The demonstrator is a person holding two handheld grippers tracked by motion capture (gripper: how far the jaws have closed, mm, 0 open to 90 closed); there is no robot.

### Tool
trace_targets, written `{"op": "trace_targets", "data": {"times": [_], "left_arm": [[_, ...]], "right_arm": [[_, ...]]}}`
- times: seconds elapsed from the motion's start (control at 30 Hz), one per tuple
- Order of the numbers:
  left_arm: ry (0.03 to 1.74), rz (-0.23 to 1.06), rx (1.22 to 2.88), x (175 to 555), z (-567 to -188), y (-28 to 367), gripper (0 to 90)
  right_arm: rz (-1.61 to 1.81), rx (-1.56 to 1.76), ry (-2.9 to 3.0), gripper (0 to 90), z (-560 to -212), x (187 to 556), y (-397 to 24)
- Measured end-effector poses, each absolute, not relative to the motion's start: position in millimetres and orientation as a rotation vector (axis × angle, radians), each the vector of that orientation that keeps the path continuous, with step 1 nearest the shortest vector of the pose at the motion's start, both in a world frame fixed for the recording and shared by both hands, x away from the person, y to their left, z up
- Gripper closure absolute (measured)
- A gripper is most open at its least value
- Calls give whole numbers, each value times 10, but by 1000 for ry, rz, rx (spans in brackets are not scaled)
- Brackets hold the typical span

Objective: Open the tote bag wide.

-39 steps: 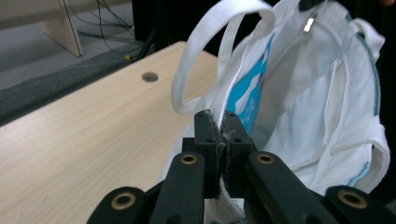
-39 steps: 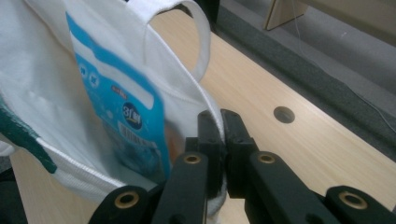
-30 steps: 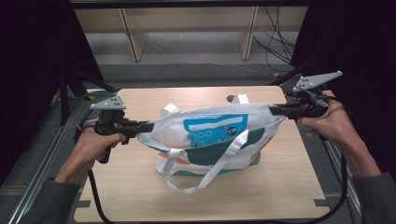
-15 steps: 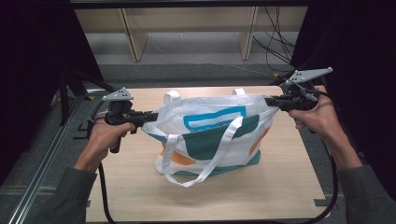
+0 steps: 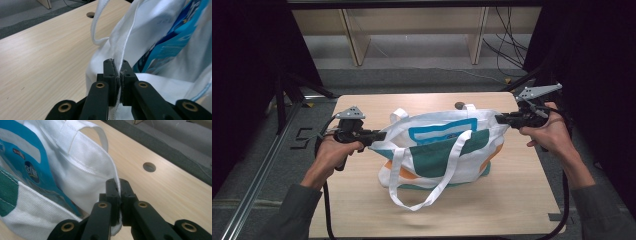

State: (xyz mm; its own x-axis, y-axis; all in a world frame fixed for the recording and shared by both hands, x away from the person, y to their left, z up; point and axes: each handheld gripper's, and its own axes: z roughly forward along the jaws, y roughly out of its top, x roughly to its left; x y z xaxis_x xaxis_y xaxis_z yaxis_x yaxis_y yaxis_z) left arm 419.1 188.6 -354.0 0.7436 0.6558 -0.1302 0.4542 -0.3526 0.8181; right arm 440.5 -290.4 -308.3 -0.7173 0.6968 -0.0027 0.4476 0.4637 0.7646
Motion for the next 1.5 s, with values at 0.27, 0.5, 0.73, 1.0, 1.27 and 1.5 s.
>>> {"op": "trace_targets", "data": {"times": [0.27,0.5,0.73,1.0,1.27,1.5], "left_arm": [[826,229,2144,4297,-3858,1764,855],[862,174,2154,4362,-4242,1668,854],[877,184,2228,4383,-4583,1591,853],[937,123,2214,4399,-4971,1601,858],[961,156,2196,4363,-4975,1574,850],[954,235,2264,4212,-4744,1656,628]], "right_arm": [[1037,1003,2427,883,-3342,4479,-2944],[986,1054,2438,883,-3764,4538,-3027],[967,1074,2473,883,-4061,4557,-3021],[863,983,2515,882,-4413,4554,-2894],[823,1003,2544,883,-4807,4568,-2812],[824,1117,2478,775,-4524,4485,-2887]]}}
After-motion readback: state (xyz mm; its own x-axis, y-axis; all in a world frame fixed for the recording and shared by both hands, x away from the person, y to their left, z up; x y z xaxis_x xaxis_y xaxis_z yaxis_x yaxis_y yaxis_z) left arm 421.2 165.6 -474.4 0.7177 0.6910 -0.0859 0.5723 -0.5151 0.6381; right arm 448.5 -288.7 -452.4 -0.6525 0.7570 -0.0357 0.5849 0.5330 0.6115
